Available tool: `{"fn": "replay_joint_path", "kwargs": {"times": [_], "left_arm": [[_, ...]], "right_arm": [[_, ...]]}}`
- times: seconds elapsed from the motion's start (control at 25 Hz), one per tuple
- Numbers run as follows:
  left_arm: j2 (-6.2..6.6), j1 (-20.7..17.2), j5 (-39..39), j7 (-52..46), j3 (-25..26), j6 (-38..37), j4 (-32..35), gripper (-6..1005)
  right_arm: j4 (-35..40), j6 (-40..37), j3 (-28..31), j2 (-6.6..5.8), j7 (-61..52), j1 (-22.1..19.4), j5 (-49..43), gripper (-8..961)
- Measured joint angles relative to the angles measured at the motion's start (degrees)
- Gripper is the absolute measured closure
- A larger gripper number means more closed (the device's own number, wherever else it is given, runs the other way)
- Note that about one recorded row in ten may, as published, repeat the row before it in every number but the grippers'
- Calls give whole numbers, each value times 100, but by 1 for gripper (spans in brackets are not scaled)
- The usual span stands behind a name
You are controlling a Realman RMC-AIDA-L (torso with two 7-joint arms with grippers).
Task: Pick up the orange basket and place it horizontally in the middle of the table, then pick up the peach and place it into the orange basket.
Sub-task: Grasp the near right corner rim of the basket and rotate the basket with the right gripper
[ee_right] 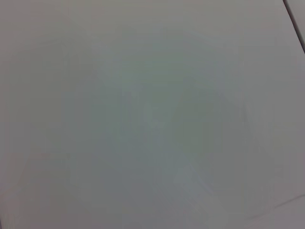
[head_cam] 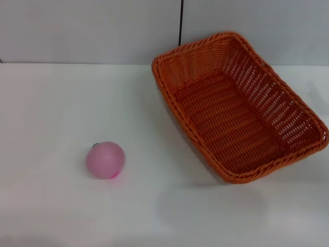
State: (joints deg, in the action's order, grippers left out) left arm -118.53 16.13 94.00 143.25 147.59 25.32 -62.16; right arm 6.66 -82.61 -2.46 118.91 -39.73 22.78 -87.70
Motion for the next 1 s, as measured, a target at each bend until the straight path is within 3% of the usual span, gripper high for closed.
{"fn": "replay_joint_path", "kwargs": {"times": [0.08, 0.24, 0.36, 0.4, 0.56, 0.6, 0.64, 0.72, 0.84, 1.0], "left_arm": [[10, -2, -77, -17, -11, -36, 3, 229], [71, -60, -629, -1081, 55, 508, 192, 229], [266, -156, -669, -2187, 128, 1587, 545, 229], [388, -192, -672, -2564, 140, 2247, 788, 230], [622, -216, -690, -2980, 154, 3918, 1422, 230], [622, -216, -690, -2980, 154, 3918, 1422, 230], [664, -214, -672, -3027, 131, 4706, 1649, 230], [670, -214, -663, -3058, 112, 4947, 1691, 230], [698, -249, -622, -3240, 63, 6086, 1796, 230], [718, -343, -622, -3333, 132, 6468, 1895, 230]], "right_arm": [[-2, 0, 1, 0, 0, -2, 0, 144], [-7, -1, -14, 0, -31, 10, -1, 144], [-7, -6, -30, 0, -41, 24, -1, 144], [-7, -8, -33, 0, -42, 27, -1, 144], [-7, -16, -50, 0, -44, 33, -6, 143], [-7, -17, -52, 0, -45, 33, -11, 143], [-7, -21, -53, 0, -45, 33, -21, 143], [-7, -38, -53, 0, -47, 27, -34, 143], [-7, -102, -54, 4, -50, -2, -38, 143], [96, -382, -204, -7, -276, -121, -162, 143]]}}
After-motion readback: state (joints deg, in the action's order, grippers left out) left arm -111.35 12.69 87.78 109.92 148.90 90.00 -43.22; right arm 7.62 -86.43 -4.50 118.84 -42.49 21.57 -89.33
